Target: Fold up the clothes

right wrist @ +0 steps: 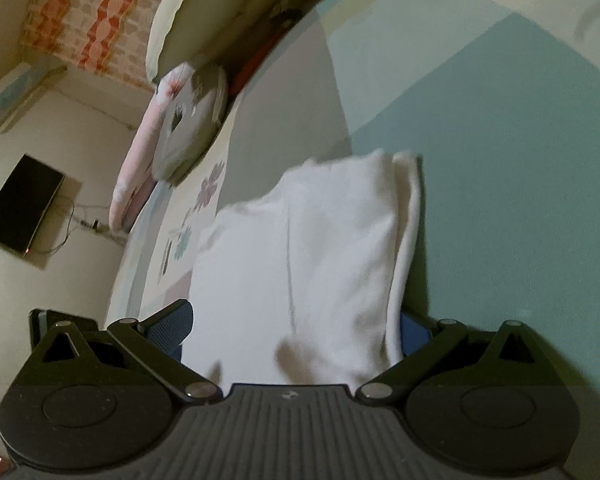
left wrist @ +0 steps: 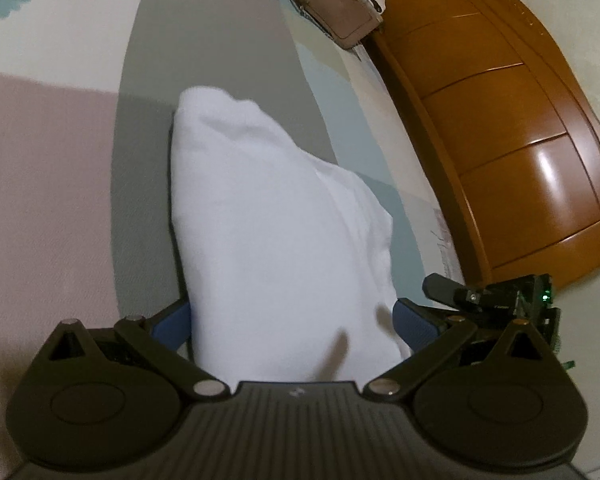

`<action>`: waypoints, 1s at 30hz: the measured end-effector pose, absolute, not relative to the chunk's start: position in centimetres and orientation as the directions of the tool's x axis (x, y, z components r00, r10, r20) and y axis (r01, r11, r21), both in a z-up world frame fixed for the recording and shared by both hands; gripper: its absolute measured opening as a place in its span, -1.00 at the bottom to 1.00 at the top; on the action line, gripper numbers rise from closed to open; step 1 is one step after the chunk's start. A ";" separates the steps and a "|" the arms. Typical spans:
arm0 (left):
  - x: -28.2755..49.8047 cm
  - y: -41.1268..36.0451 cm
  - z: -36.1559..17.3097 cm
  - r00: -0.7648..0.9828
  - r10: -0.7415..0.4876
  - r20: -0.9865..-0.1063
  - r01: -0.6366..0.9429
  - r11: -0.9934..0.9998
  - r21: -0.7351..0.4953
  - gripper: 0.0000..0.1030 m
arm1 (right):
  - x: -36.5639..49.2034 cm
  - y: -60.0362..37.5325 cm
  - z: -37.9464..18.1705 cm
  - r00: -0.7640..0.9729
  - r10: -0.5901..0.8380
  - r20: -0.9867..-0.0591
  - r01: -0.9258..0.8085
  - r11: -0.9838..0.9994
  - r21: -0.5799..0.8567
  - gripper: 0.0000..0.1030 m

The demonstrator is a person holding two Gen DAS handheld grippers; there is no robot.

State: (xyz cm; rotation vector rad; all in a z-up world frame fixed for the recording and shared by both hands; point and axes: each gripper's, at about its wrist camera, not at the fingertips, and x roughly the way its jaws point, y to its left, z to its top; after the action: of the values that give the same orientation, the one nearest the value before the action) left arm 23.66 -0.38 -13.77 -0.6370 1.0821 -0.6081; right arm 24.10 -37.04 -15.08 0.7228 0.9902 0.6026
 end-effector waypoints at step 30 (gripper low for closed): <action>27.6 -1.5 -14.5 0.309 -0.741 -0.595 0.094 0.647 -0.757 0.98 | 25.3 -36.3 -15.3 0.406 0.759 -0.508 -0.217 0.621 0.753 1.00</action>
State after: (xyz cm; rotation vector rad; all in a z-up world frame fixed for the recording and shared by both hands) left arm 27.56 -1.50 -14.49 -0.6858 1.1308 -0.6126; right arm 25.30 -36.29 -15.28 0.6553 0.9642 0.6746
